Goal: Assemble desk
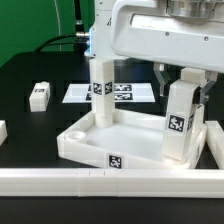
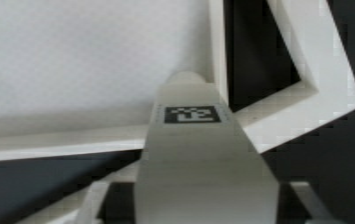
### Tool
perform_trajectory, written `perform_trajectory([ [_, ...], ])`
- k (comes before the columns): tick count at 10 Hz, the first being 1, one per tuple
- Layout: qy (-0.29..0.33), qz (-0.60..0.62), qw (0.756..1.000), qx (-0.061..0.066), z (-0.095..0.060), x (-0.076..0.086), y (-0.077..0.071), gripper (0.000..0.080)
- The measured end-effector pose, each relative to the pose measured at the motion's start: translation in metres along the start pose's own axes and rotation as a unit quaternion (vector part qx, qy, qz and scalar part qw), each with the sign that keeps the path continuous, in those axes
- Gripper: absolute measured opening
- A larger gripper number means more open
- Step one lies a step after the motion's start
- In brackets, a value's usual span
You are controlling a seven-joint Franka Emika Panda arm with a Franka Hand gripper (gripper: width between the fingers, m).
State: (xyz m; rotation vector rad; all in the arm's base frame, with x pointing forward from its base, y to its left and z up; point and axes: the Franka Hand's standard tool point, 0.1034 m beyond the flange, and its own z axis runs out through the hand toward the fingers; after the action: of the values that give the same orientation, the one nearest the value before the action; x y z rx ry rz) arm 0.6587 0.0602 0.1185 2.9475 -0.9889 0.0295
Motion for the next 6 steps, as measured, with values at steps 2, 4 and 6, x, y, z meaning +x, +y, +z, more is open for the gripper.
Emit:
perform_trajectory([
  [2,0.000,0.087,0.996,0.010,0.0012,0.0011,-0.0006,0.0290],
  [4,-0.003,0.161,0.987,0.019,0.0018,0.0052,0.0024,0.0290],
  [6,-0.004,0.197,0.980,0.018,0.0022,0.0048,0.0023,0.0366],
])
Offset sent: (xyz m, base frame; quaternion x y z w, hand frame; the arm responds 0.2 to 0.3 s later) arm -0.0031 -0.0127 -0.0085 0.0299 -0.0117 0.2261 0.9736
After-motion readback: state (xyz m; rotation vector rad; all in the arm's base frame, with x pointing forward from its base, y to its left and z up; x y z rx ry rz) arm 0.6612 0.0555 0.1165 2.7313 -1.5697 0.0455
